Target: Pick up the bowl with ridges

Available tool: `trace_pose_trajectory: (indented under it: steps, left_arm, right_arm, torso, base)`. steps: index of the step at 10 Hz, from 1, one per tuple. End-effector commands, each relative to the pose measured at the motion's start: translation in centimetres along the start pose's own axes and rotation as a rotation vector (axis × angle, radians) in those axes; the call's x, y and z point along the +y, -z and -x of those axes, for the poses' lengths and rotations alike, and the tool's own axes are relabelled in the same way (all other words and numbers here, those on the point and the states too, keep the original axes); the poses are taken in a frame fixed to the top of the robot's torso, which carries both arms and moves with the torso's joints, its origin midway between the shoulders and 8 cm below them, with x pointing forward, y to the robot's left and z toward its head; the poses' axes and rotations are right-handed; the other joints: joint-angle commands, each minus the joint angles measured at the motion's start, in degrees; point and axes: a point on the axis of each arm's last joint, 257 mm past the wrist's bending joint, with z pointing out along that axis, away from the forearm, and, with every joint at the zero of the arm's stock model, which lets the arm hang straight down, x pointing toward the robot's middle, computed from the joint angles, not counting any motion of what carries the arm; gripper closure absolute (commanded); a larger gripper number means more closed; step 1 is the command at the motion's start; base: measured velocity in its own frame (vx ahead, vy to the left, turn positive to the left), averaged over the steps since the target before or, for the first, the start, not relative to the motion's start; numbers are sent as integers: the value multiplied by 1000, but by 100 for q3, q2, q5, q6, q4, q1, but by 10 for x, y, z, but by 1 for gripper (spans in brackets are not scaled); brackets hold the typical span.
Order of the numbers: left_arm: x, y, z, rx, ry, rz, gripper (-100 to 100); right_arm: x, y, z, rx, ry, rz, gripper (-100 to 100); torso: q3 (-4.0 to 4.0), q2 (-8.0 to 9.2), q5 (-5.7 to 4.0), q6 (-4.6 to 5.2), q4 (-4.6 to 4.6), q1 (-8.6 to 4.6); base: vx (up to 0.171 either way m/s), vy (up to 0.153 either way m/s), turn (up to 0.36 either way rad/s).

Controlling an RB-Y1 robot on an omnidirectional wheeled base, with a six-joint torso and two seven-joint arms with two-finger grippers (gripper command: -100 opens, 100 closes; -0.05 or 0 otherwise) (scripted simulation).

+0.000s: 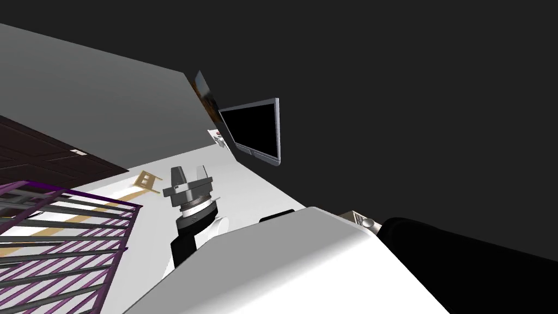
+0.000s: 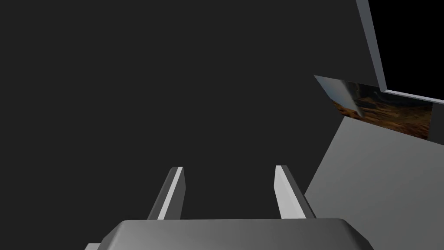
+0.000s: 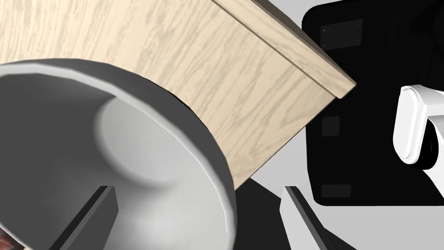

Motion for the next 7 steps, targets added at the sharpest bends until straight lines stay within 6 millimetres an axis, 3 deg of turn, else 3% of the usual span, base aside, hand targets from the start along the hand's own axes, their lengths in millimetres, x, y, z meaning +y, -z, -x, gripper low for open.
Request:
trace_pose_trajectory:
  steps: [1, 6, 7]
  left_arm:
    - [0, 0, 0, 0, 0, 0, 0]
    - [0, 0, 0, 0, 0, 0, 0]
    - [0, 0, 0, 0, 0, 0, 0]
  right_arm:
    - [0, 0, -1, 4, -39, 1, -100]
    - [-13, -10, -10, 50, -170, -4, -100]
    - [-13, -10, -10, 50, -186, -4, -100]
  torso:
    - [0, 0, 0, 0, 0, 0]
    - [3, 7, -1, -3, 1, -1]
    - [2, 3, 0, 0, 1, -2]
  base:
    - [-57, 34, 72]
    - [-123, 97, 300]
    - [-35, 44, 54]
